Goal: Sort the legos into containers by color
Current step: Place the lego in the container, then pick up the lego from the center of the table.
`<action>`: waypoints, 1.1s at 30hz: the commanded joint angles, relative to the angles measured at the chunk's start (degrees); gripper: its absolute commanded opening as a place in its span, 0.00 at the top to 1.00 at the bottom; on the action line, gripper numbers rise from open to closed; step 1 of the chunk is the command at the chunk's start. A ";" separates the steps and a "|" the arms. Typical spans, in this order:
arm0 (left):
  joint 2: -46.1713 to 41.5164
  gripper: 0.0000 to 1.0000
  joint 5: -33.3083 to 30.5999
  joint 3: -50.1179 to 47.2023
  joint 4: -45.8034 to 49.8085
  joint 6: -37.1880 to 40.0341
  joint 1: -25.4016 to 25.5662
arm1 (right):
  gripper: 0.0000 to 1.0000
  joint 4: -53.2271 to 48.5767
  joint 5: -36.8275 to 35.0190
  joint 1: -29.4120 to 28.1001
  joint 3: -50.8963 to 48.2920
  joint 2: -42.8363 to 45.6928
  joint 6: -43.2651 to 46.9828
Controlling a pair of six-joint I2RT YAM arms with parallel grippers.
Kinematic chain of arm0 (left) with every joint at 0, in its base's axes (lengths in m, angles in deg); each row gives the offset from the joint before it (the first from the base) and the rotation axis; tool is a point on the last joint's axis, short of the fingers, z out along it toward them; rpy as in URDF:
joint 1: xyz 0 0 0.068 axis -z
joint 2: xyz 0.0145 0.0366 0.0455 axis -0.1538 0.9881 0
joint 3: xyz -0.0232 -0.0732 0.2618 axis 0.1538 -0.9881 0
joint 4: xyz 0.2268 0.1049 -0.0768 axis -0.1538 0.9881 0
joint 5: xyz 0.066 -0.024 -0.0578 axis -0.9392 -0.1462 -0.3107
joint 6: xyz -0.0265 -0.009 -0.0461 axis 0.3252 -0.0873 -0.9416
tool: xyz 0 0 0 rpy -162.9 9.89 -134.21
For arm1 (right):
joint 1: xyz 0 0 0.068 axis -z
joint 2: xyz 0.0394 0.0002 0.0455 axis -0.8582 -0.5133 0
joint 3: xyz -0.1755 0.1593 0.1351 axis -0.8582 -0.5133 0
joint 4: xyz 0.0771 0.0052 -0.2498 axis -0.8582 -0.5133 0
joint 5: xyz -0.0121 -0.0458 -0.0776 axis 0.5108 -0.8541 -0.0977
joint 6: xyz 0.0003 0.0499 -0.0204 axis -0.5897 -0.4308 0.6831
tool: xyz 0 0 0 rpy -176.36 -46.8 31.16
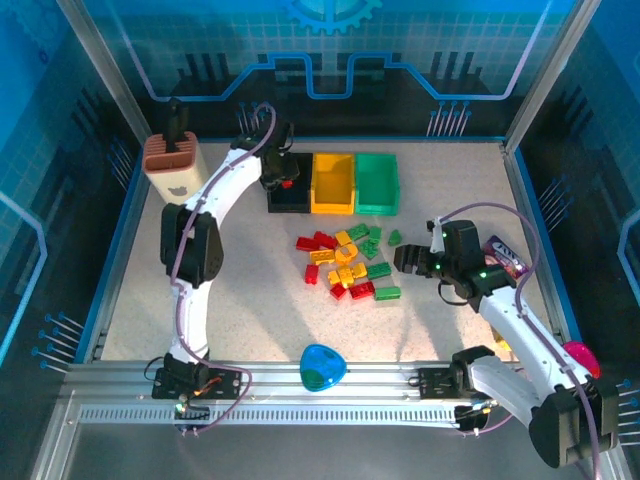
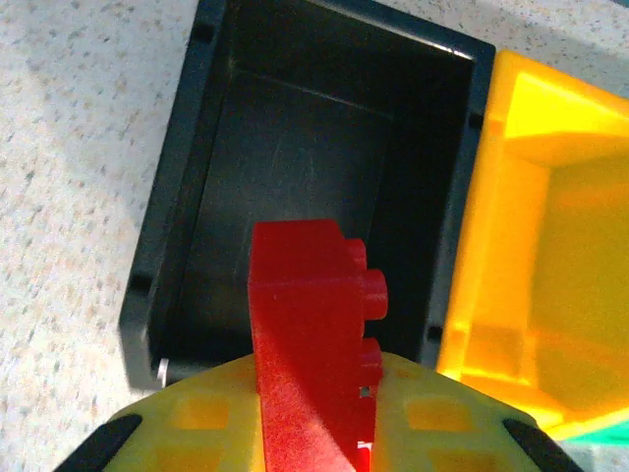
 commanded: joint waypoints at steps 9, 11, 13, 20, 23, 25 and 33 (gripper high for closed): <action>7.86 0.27 -1.80 17.12 7.76 5.98 -1.55 | 0.13 -4.11 -0.81 -3.38 3.67 2.03 -0.42; 6.51 0.27 -1.41 15.77 6.64 5.74 -1.93 | 0.13 -4.46 -1.26 -3.81 3.94 2.34 -0.46; 5.35 0.27 -0.43 13.84 5.39 5.59 -2.29 | 0.13 -4.73 -1.40 -4.21 4.22 2.41 -0.33; -3.91 0.32 0.63 -0.56 0.81 4.10 -2.47 | 0.14 -5.90 -0.80 -11.24 7.93 -0.59 5.77; -14.29 0.33 2.82 -16.85 -9.28 2.98 -2.45 | 0.15 -6.83 -1.18 -15.64 10.39 -4.71 8.17; -20.84 0.34 3.24 -26.06 -13.69 2.05 -2.46 | 0.16 -7.35 -1.56 -18.76 12.43 -8.50 9.10; -41.80 0.35 1.93 -48.19 -17.22 1.03 -2.38 | 0.22 -7.57 -6.45 -28.98 23.69 -26.42 8.07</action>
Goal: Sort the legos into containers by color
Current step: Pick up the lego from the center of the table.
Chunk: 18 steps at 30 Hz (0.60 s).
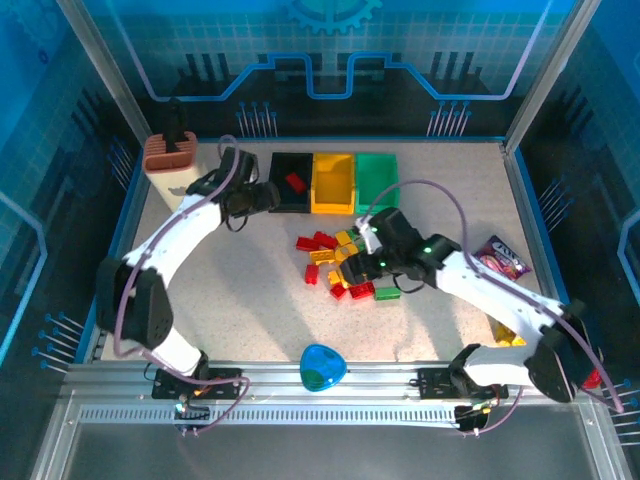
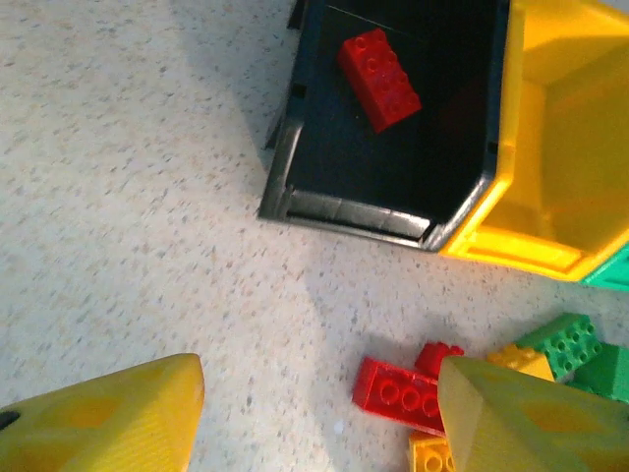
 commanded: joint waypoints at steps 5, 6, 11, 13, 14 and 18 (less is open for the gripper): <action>-16.63 0.35 -1.21 -14.81 -2.38 -1.56 -0.09 | 0.22 -2.91 -5.85 -6.70 12.07 -14.68 -2.92; -18.65 0.35 -1.15 -16.53 -2.16 -1.62 -0.09 | 0.22 -3.40 -5.82 -7.31 13.70 -16.88 -3.64; -26.09 0.35 -2.69 -21.60 1.23 -1.11 0.00 | 0.23 -6.87 -6.25 -9.83 21.95 -26.90 -6.17; -28.99 0.35 -3.69 -23.04 2.25 -0.90 0.00 | 0.23 -8.78 -7.27 -10.64 25.15 -30.48 -7.87; -30.16 0.35 -3.97 -23.70 2.45 -0.85 0.00 | 0.23 -9.64 -7.52 -10.86 26.33 -31.84 -8.70; -34.24 0.34 -4.80 -26.39 2.35 -1.36 0.00 | 0.25 -13.70 -10.25 -10.98 30.45 -36.78 -12.68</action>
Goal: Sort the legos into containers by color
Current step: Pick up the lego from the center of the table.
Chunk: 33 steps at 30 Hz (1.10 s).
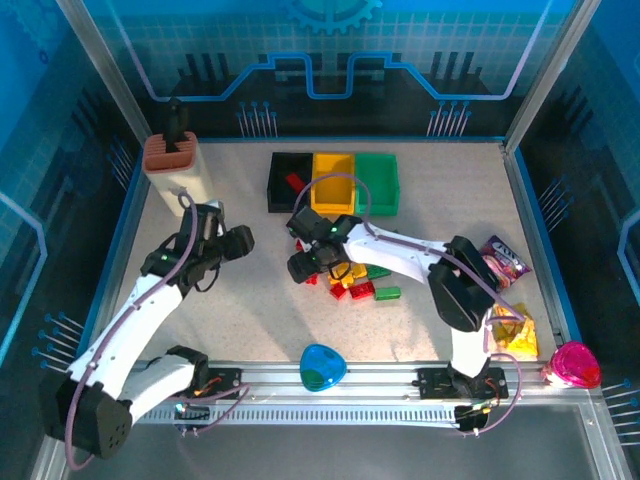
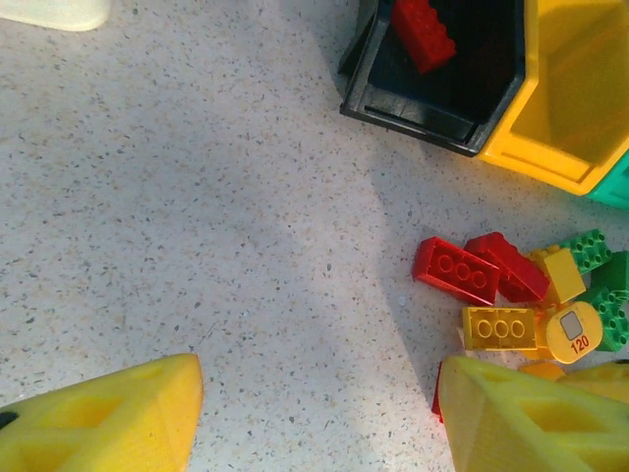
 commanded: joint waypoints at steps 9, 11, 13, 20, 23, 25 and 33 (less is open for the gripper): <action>-3.19 0.35 -1.12 -4.30 0.13 -2.93 0.00 | 0.25 -6.64 -3.45 -0.88 5.53 -8.03 -6.80; -3.28 0.35 -1.19 -4.27 0.06 -2.99 0.00 | 0.26 -6.33 -3.08 -0.89 6.10 -9.05 -7.00; -3.36 0.35 -1.42 -4.17 0.09 -3.07 0.00 | 0.29 -6.49 -2.69 -0.83 6.98 -10.33 -6.81; -3.36 0.36 -1.59 -4.51 -0.12 -3.25 0.00 | 0.43 -5.90 -2.90 -0.88 6.83 -11.51 -7.10; -3.28 0.36 -1.50 -4.53 -0.46 -3.34 0.00 | 0.50 -5.63 -3.01 -0.97 6.49 -11.18 -7.16; -3.35 0.36 -1.42 -4.47 -0.46 -3.47 -0.01 | 0.57 -5.74 -2.74 -1.03 6.55 -10.92 -6.99; -4.59 0.37 -1.89 -4.99 -0.13 -3.52 -0.01 | 0.62 -7.57 -5.72 -2.35 9.17 -6.93 -5.41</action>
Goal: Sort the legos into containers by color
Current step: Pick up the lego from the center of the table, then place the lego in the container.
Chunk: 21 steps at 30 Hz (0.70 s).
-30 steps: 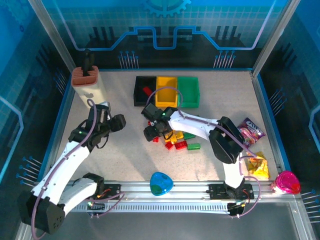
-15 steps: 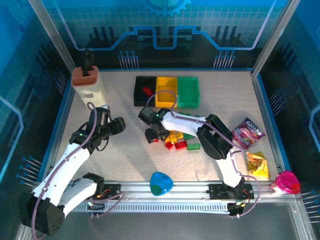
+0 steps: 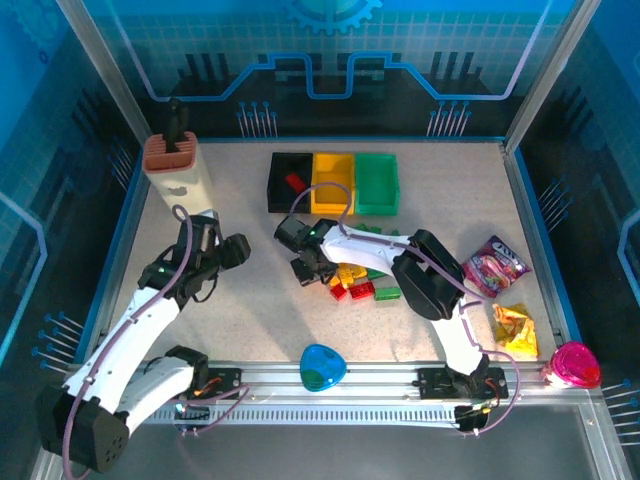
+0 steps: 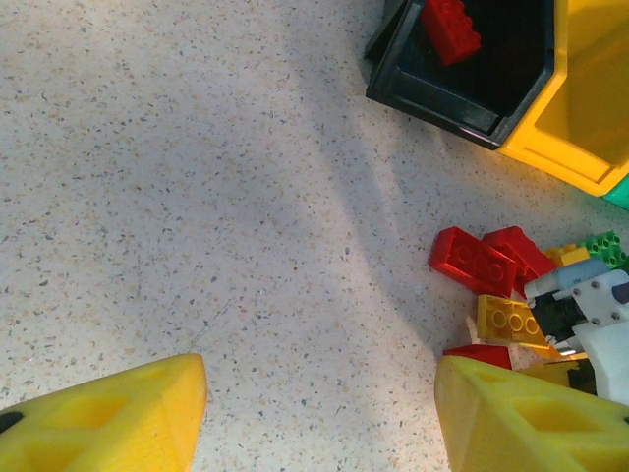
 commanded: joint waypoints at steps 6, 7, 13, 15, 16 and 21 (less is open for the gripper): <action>-1.66 0.37 -0.75 -0.71 0.57 -0.86 0.00 | 0.63 -5.36 -4.23 0.85 13.59 1.07 5.33; -1.94 0.37 -0.68 -0.80 0.68 -0.98 0.00 | 0.63 -5.67 -4.22 1.36 15.39 0.38 6.12; -4.21 0.37 0.71 -2.02 1.29 -2.40 0.04 | 0.63 -7.15 -3.35 5.42 29.51 -6.74 10.93; -4.98 0.38 1.13 -2.47 1.58 -2.63 0.09 | 0.63 -7.59 -2.63 6.80 34.22 -9.48 11.98; -5.45 0.38 1.19 -2.65 1.85 -2.76 0.17 | 0.63 -8.52 -2.62 7.60 37.18 -11.29 12.21; -7.52 0.38 1.09 -2.81 3.38 -2.87 0.26 | 0.63 -10.65 -1.26 10.35 49.35 -19.19 14.13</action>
